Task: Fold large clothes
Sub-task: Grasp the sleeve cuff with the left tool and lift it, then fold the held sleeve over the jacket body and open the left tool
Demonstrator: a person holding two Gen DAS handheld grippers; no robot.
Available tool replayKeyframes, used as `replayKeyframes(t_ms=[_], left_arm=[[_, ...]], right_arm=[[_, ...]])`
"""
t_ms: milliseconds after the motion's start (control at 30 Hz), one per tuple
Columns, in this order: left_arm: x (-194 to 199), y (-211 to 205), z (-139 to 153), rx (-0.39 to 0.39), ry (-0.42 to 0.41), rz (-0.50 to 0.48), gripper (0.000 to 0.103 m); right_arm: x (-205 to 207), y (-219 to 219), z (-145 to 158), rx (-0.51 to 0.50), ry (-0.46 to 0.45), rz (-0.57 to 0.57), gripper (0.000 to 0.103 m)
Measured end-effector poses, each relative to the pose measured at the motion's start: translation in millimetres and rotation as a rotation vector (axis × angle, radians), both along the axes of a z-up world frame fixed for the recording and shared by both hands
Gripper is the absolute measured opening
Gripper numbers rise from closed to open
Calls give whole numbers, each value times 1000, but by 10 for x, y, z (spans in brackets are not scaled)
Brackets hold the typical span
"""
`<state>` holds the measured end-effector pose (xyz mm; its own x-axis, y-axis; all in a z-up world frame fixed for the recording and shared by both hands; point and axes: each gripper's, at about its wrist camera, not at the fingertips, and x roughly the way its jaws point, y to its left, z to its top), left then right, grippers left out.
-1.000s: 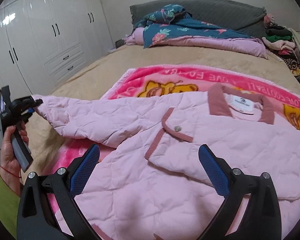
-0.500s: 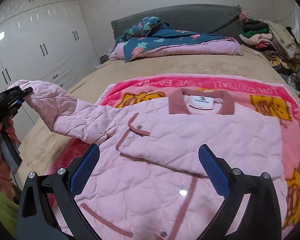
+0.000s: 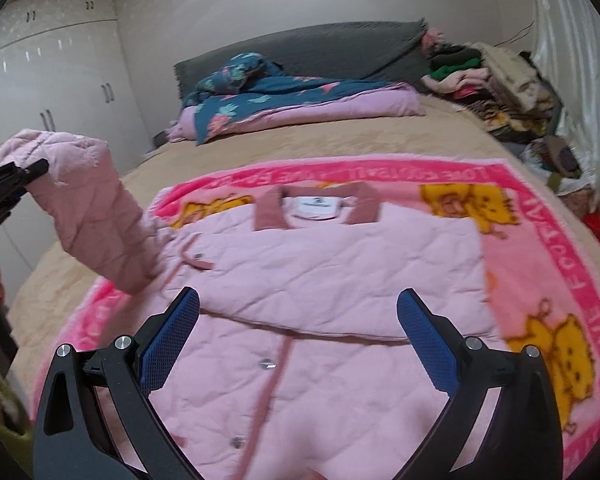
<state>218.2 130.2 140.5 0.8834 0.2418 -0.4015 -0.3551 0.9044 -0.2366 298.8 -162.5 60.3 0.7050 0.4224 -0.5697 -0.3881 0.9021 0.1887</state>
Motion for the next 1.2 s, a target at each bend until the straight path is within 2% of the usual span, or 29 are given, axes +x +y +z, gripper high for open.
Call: replayKeyframes(t_ms=[633,933,1200], left_arm=[[488,-1287,-891,114,197,-407,11],[567,-1549,-1237,168,287,-496,11],[588,-1698,-1376,201,334,-529,17]], right_arm=[[222,-602,-336,-15,38,-114,99],[317,-855,-453,5,65,-170,99],[363,-992,-538,20,90,-204,99]])
